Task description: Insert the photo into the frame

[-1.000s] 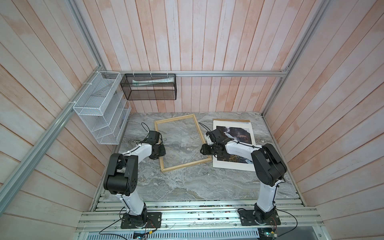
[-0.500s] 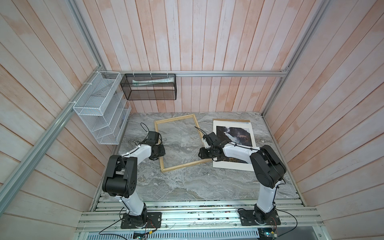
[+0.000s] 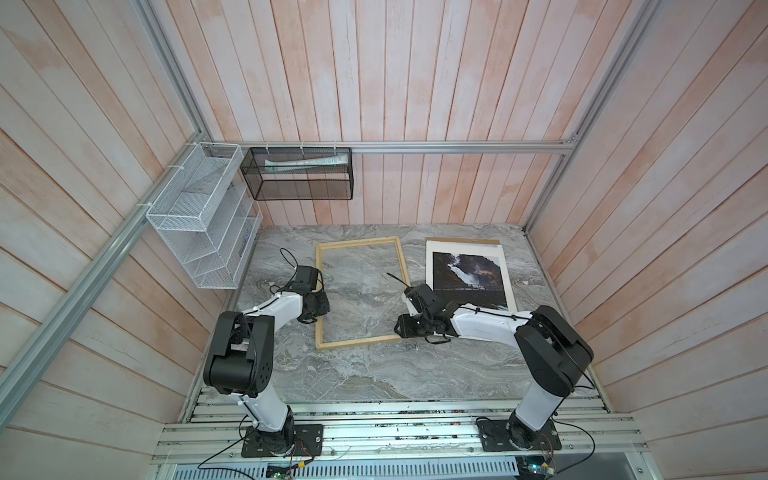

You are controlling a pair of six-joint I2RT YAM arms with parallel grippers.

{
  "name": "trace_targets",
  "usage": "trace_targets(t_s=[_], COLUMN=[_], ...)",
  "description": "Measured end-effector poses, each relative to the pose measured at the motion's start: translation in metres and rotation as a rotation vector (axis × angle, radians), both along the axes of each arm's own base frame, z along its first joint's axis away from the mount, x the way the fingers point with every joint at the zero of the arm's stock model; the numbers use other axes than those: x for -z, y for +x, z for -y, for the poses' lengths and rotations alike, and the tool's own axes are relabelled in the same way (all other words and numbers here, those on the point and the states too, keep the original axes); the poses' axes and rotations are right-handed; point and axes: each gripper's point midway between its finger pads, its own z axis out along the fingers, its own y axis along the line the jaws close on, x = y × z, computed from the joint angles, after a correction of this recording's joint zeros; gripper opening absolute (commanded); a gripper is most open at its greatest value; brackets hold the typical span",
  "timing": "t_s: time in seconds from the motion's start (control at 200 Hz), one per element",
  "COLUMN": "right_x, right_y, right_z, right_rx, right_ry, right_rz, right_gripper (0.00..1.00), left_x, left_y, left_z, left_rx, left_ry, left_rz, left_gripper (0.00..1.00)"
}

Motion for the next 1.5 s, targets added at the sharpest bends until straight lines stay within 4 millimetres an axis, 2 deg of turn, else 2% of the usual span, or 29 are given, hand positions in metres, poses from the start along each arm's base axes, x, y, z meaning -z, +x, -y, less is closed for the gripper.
trace_targets(t_s=[0.135, 0.23, 0.3, 0.51, 0.61, 0.675, 0.835, 0.99, 1.085, 1.28, 1.501], right_x=[-0.005, -0.012, -0.025, -0.085, -0.099, -0.1, -0.087, -0.075, -0.075, -0.079, -0.066], right_y=[-0.008, 0.006, 0.032, 0.134, 0.175, 0.197, 0.249, 0.289, 0.31, 0.335, 0.345], right_z=[0.006, 0.013, 0.016, 0.015, 0.012, 0.011, 0.011, 0.007, 0.0, -0.014, -0.02], right_rx=[-0.005, 0.011, 0.037, 0.122, 0.152, 0.164, 0.189, 0.19, 0.181, 0.164, 0.162], right_ry=[-0.034, -0.071, -0.072, -0.014, -0.003, 0.0, -0.009, -0.002, 0.006, 0.021, 0.024], right_rz=[-0.021, -0.013, 0.023, 0.242, 0.317, 0.342, 0.373, 0.394, 0.419, 0.467, 0.462], right_gripper=[0.52, 0.53, 0.55, 0.59, 0.6, 0.6, 0.61, 0.61, 0.61, 0.61, 0.6], left_x=[-0.001, -0.002, -0.002, -0.001, -0.002, -0.002, -0.002, -0.002, -0.002, -0.003, -0.009], left_y=[-0.007, -0.009, -0.009, -0.007, -0.006, -0.007, -0.009, -0.009, -0.009, -0.008, -0.007], left_z=[0.003, 0.003, 0.003, 0.003, 0.006, 0.009, 0.014, 0.015, 0.015, 0.015, 0.015], left_rx=[0.002, 0.0, 0.0, 0.008, 0.02, 0.028, 0.044, 0.044, 0.045, 0.043, 0.044], left_ry=[-0.002, -0.004, -0.004, -0.002, -0.001, -0.002, -0.002, -0.002, -0.003, -0.003, -0.007], left_rz=[0.001, 0.003, 0.005, 0.014, 0.028, 0.035, 0.041, 0.042, 0.042, 0.044, 0.062], left_gripper=[0.27, 0.24, 0.22, 0.18, 0.17, 0.17, 0.17, 0.17, 0.17, 0.17, 0.17])
